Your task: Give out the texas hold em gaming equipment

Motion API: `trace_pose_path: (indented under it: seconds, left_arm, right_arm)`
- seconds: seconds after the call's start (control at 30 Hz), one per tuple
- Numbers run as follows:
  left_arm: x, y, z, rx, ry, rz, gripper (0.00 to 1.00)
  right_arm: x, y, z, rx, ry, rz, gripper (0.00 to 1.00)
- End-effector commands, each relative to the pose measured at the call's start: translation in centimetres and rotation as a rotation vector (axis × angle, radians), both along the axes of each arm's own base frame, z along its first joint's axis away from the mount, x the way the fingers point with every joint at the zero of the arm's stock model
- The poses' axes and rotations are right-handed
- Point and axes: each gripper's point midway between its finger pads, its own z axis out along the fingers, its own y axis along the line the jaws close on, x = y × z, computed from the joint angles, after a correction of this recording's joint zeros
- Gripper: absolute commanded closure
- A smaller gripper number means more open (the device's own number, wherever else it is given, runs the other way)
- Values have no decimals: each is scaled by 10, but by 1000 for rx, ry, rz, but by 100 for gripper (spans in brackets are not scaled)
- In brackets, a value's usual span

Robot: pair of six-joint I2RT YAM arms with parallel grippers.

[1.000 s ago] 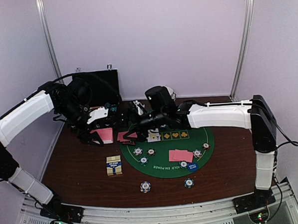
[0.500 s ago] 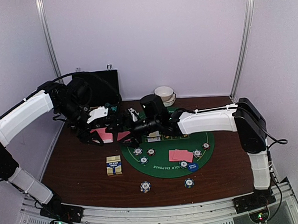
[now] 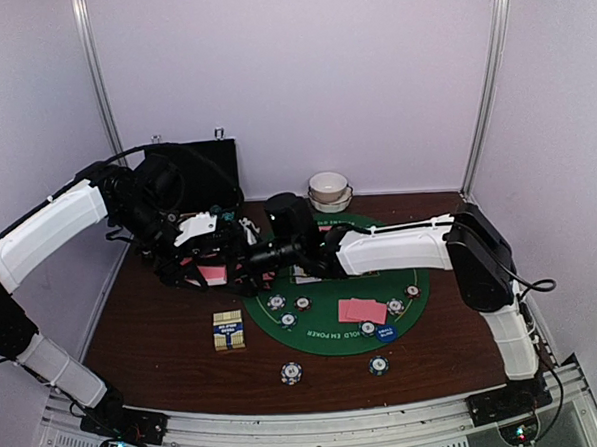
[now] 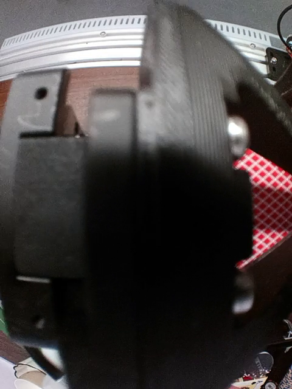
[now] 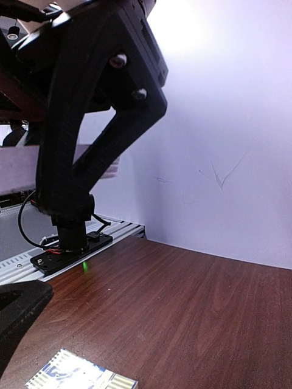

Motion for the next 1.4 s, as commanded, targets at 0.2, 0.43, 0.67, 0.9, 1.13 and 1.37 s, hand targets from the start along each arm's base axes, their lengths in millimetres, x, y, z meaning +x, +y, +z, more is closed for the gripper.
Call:
trace_pose_path:
  seconds: [0.2, 0.43, 0.67, 0.9, 1.13, 1.37]
  left_arm:
    - [9, -6, 15, -48, -47, 0, 73]
    - [8, -5, 16, -48, -49, 0, 73]
    - [8, -5, 16, -48, -50, 0, 73]
    - [8, -5, 16, -47, -49, 1, 73]
    - [7, -5, 15, -45, -45, 1, 73]
    - [7, -5, 15, -45, -43, 1, 73]
  right_arm:
    - [0, 7, -6, 14, 25, 19, 10]
    - [7, -10, -15, -20, 28, -2, 15]
    - [10, -31, -24, -67, 21, -15, 20]
    - [7, -37, 3, -22, -6, -1, 25]
    - [1, -48, 24, 3, -12, 11, 37]
    - [-2, -53, 31, 29, 15, 13, 50]
